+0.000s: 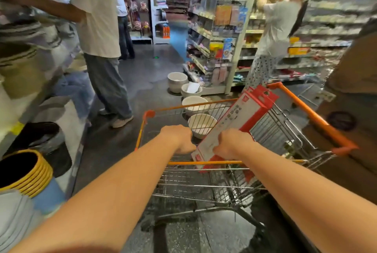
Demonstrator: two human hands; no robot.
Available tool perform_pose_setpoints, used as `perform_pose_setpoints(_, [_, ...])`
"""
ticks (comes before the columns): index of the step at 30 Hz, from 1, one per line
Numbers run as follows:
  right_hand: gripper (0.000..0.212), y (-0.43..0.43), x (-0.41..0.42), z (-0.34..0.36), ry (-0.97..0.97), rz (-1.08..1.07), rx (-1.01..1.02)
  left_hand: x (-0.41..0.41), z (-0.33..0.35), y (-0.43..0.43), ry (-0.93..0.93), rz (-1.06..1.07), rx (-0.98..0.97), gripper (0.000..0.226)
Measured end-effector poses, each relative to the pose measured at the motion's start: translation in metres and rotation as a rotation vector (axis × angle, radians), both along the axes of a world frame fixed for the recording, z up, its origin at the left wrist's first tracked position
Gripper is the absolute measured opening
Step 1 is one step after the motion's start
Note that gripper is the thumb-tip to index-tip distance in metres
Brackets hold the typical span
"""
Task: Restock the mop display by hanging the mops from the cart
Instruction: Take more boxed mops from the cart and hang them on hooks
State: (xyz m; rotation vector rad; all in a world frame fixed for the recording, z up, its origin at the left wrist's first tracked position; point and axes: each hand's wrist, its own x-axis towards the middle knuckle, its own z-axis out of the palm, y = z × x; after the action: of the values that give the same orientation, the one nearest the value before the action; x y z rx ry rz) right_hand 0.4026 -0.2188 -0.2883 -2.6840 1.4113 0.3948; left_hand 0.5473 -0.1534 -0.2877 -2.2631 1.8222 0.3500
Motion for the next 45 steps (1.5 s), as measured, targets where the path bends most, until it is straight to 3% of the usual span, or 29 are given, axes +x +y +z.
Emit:
perform_pose_setpoints(7, [0.054,-0.068,-0.008,-0.023,-0.04,-0.081,-0.033,-0.009,-0.01,-0.075,0.041,-0.088,0.04,0.037])
perform_pose_setpoints(14, [0.038,-0.158,-0.024,-0.024,-0.001,-0.097,0.01,-0.021,-0.014,-0.172,-0.021,-0.109,0.021,0.036])
perform_pose_setpoints(22, [0.029,-0.275,-0.054,-0.042,-0.192,-0.178,0.012,-0.055,-0.021,-0.284,-0.032,-0.045,-0.043,0.03])
perform_pose_setpoints(25, [0.029,-0.304,-0.066,-0.055,-0.232,-0.243,0.021,-0.066,-0.029,-0.312,-0.035,-0.045,-0.085,0.038])
perform_pose_setpoints(30, [0.047,-0.336,-0.074,-0.08,-0.526,-0.457,0.027,-0.067,-0.052,-0.356,0.044,-0.013,-0.248,0.046])
perform_pose_setpoints(34, [0.065,-0.352,-0.071,-0.097,-0.886,-0.79,0.082,-0.069,-0.074,-0.388,0.18,0.027,-0.292,0.067])
perform_pose_setpoints(38, [0.08,-0.363,-0.066,-0.116,-1.024,-0.993,0.127,-0.065,-0.093,-0.418,0.339,0.033,-0.393,0.067])
perform_pose_setpoints(41, [0.083,-0.368,-0.061,-0.134,-1.067,-1.068,0.186,-0.06,-0.105,-0.437,0.399,0.04,-0.408,0.071])
perform_pose_setpoints(45, [0.071,-0.372,-0.053,-0.148,-1.249,-1.135,0.283,-0.056,-0.124,-0.457,0.544,0.026,-0.353,0.082])
